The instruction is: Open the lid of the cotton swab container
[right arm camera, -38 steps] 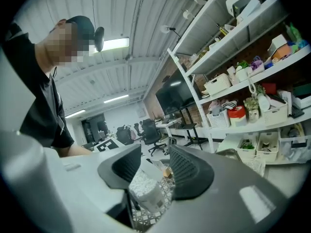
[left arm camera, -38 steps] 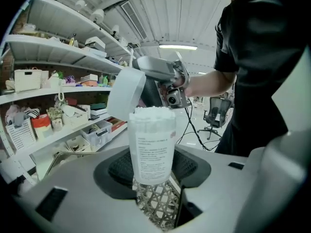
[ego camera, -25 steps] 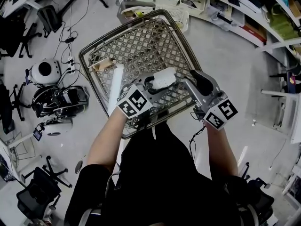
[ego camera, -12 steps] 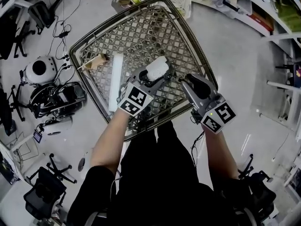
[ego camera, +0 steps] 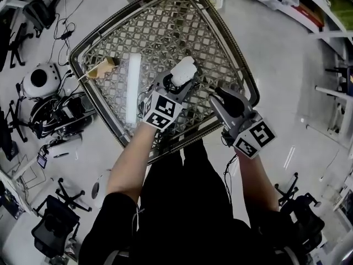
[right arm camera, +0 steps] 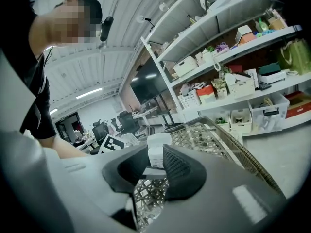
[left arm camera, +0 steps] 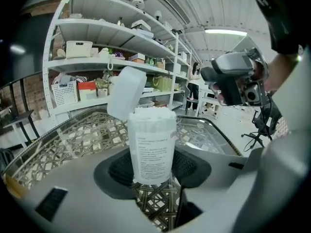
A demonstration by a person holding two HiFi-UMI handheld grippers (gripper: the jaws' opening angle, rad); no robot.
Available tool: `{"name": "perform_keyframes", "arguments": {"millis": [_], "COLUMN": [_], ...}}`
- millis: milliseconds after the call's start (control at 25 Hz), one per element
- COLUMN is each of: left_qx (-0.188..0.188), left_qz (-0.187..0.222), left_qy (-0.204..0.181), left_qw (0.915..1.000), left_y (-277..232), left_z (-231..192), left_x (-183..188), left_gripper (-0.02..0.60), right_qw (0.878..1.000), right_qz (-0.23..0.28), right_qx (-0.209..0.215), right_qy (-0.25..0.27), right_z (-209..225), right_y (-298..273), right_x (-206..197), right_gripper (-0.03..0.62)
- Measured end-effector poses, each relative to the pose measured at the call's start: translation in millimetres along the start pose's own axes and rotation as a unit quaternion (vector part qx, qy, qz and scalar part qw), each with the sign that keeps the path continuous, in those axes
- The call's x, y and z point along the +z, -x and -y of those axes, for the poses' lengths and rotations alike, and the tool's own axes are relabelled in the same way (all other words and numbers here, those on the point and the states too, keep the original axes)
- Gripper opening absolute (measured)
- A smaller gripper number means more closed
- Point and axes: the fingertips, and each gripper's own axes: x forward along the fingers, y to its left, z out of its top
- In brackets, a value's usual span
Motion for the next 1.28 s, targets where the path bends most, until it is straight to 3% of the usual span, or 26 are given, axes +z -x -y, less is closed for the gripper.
{"name": "perform_keyframes", "arguments": {"millis": [400, 1040, 1280], "left_qx": [0.028, 0.057, 0.059], "left_qz": [-0.021, -0.046, -0.063], "left_qy": [-0.014, 0.011, 0.025], "left_qw": [0.9993, 0.9973, 0.9959], "left_y": [-18.0, -22.7, -5.6], "left_z": [-5.5, -9.5, -12.2], "left_x": [-9.6, -22.2, -24.7], "left_gripper": [0.206, 0.209, 0.252], "right_qw": [1.000, 1.000, 0.999], "right_qz": [0.003, -0.014, -0.008], "right_qx": [0.004, 0.018, 0.030], "right_qy": [-0.010, -0.002, -0.009], "right_z": [0.3, -2.0, -3.0], "right_y": [5.6, 18.7, 18.0], "right_x": [-4.7, -1.2, 10.0], "right_gripper": [0.104, 0.104, 0.104]}}
